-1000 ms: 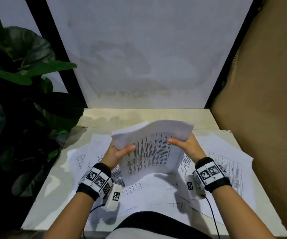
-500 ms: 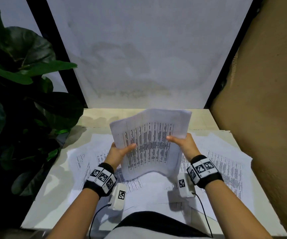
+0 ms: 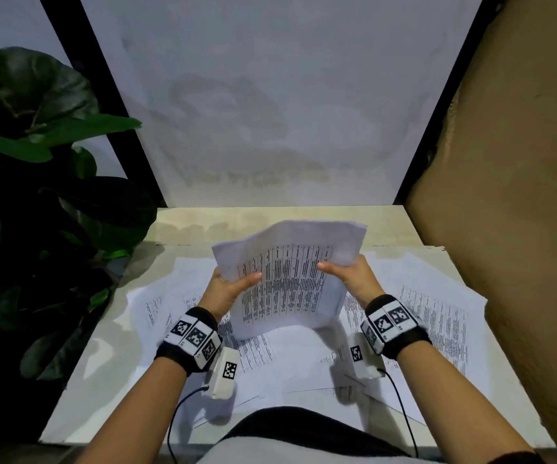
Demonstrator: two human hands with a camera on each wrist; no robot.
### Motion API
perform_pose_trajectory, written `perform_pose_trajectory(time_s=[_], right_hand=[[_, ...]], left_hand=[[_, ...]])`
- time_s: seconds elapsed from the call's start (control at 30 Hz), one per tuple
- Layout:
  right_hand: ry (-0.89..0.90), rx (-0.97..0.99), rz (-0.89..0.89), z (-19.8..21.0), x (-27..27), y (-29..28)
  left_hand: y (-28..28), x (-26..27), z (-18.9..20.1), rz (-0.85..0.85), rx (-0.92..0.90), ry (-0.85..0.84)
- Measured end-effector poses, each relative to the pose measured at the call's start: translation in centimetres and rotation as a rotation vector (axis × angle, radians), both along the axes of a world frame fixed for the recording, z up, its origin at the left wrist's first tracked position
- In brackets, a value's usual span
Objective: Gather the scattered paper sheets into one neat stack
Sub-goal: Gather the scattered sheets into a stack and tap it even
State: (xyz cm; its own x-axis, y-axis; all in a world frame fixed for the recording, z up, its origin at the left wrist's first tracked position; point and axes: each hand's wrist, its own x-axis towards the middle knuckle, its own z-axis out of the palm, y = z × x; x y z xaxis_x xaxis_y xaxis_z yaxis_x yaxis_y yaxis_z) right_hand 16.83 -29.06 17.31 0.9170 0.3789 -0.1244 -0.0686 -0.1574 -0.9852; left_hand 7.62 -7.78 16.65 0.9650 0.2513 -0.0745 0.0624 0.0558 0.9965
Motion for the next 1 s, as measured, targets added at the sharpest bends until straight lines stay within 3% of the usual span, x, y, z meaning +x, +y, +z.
perform_pose_trajectory(time_s=[0.17, 0.33, 0.43, 0.57, 0.63, 0.7, 1.0], right_hand=[[-0.023, 0.165, -0.222, 1.8, 0.4, -0.1], [0.012, 0.061, -0.141, 0.4, 1.8, -2.5], [0.254, -0.161, -0.241, -4.2, 2.2, -7.0], [0.503, -0.733, -0.547, -11.3, 1.1, -15.5], [0.583, -0.947, -0.7, -12.8, -0.2, -18.6], [0.64, -1.027, -0.781, -13.5, -1.2, -20.4], [0.609, -0.83, -0.758, -14.9, 1.0, -18.2]], left_hand=[[-0.5, 0.7, -1.4, -0.001, 0.057, 0.082], [-1.8, 1.7, -3.1, 0.037, 0.184, 0.139], [-2.0, 2.0, -4.4, 0.085, 0.191, 0.155], [-1.6, 2.3, -5.9, 0.102, 0.212, 0.196], [-1.6, 2.5, -6.0, 0.117, 0.202, 0.207], [-1.5, 2.9, -6.3, 0.137, 0.192, 0.234], [-1.6, 4.7, -6.6, 0.169, 0.211, 0.322]])
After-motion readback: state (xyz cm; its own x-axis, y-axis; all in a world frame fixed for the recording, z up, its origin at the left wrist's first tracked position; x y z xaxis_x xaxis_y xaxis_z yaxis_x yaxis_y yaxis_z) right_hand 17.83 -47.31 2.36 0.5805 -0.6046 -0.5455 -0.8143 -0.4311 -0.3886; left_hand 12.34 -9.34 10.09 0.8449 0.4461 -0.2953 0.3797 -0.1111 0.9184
